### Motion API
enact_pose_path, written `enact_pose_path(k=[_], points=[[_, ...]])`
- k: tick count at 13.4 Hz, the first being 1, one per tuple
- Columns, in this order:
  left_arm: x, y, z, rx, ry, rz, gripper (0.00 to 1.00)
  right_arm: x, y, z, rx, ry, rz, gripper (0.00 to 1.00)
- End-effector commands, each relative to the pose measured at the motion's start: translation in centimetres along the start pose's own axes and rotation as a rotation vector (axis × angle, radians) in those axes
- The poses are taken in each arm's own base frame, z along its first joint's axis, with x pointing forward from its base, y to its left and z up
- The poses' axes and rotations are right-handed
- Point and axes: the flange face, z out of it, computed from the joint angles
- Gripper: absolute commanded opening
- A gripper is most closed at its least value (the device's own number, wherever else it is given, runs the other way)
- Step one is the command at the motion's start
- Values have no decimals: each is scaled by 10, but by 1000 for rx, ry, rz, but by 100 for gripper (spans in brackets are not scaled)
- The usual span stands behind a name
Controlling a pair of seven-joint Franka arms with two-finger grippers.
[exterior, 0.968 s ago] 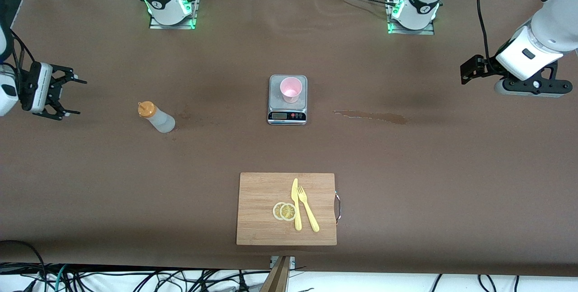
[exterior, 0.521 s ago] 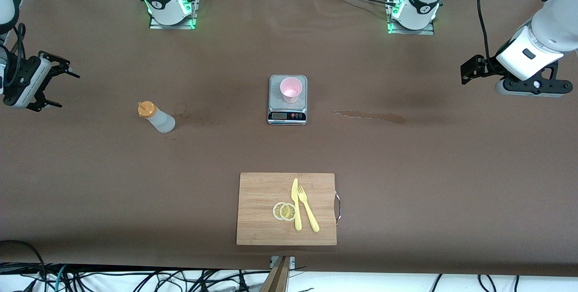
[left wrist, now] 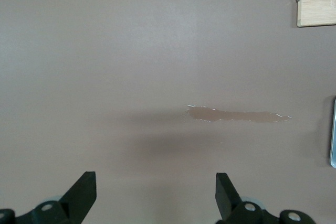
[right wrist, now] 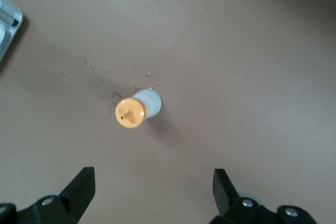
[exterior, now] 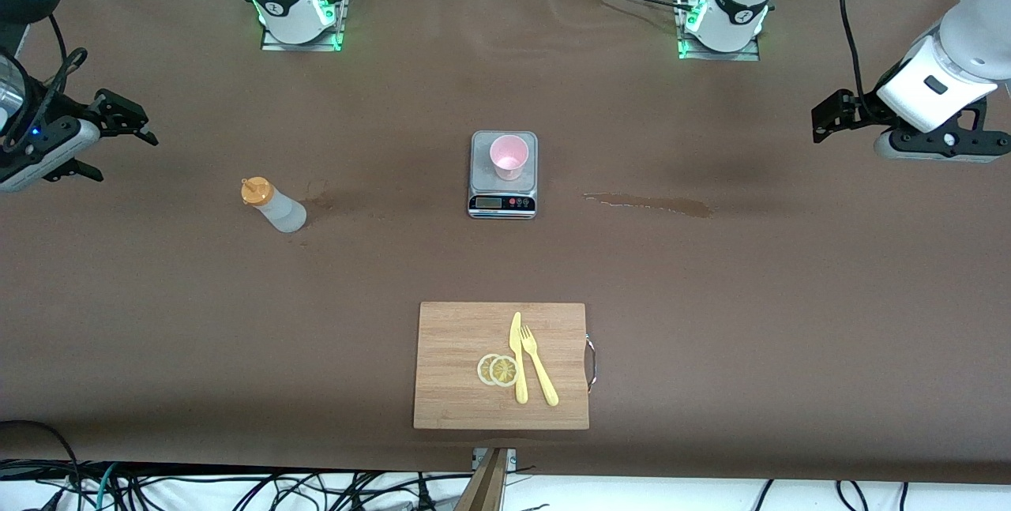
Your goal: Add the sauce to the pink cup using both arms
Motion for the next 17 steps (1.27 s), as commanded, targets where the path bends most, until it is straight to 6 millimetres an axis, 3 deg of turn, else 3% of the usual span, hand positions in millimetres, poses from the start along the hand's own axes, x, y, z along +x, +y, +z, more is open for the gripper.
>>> enact_pose_path(k=[1,5,8,11,14,17], points=[[-6,-3,-8,-7,1,11,100,-7,-22,-24,-25,-4,156,100],[-9,0,-12,-5,9,16,100,-10,-34,-40,-38,14,293,100],[-10,1,-15,-5,15,16,100,-8,-42,-53,-105,11,267,100],[-10,-1,-15,-5,15,15,100,-8,-43,-54,-100,13,281,100],[-10,1,-16,-5,17,18,100,-14,-53,-61,-83,-2,452,100],[-10,1,-16,-5,18,18,100,-14,-53,-66,-71,-35,421,100]])
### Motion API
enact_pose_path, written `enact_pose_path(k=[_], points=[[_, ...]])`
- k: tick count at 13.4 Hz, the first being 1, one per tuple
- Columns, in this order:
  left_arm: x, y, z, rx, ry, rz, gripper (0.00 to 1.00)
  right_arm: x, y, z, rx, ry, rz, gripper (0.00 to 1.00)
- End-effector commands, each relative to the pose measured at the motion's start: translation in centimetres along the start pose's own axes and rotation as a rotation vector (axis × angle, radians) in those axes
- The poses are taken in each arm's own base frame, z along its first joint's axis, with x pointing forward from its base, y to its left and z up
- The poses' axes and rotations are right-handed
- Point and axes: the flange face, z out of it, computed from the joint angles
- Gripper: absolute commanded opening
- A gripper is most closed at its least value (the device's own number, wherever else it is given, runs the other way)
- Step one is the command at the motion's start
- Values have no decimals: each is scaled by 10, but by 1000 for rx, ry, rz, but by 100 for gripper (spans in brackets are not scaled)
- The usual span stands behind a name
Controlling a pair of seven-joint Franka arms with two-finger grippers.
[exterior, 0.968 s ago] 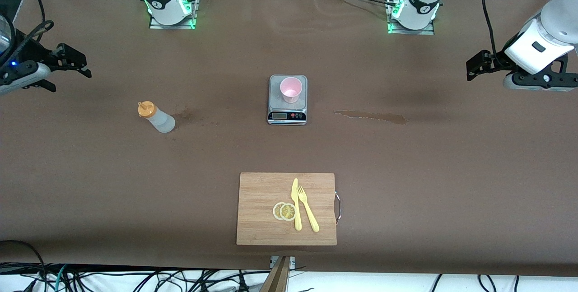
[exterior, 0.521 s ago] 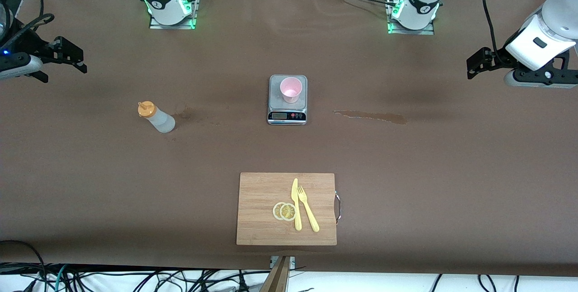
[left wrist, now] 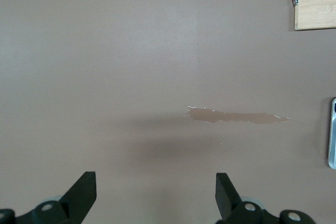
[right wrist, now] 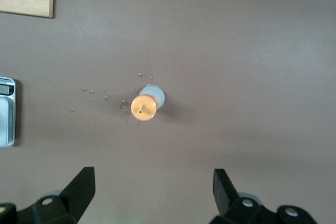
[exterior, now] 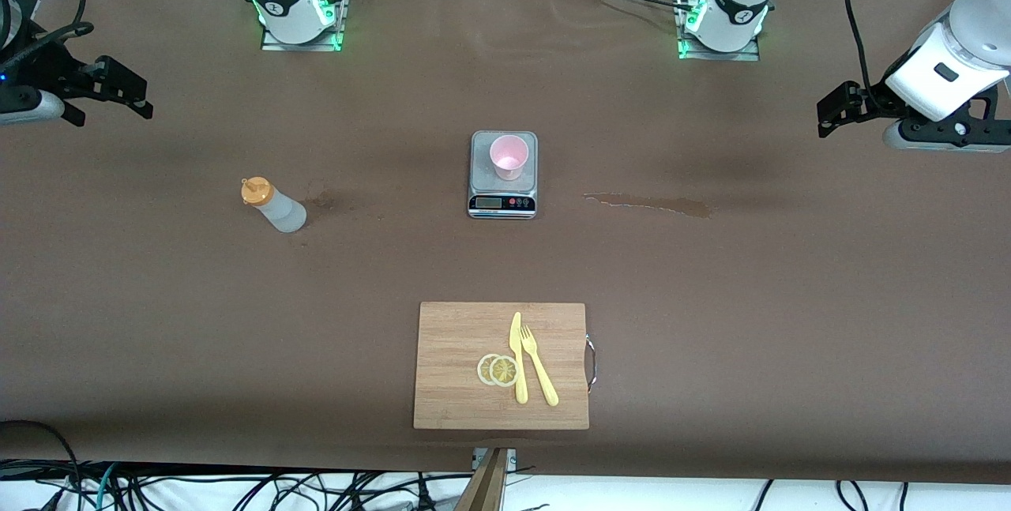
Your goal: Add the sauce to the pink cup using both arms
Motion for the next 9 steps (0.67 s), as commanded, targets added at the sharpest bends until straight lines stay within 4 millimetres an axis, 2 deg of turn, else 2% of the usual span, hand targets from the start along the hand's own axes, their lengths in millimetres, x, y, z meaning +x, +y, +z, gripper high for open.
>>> enact_pose_path(k=[1,9], points=[[-5,0,-7,-6,0,17,100,-1,-1,-15,-11,-2,1,100],[-5,-2,-6,-6,-2,14,100,-1,-2,-23,-11,-3,-2,100]])
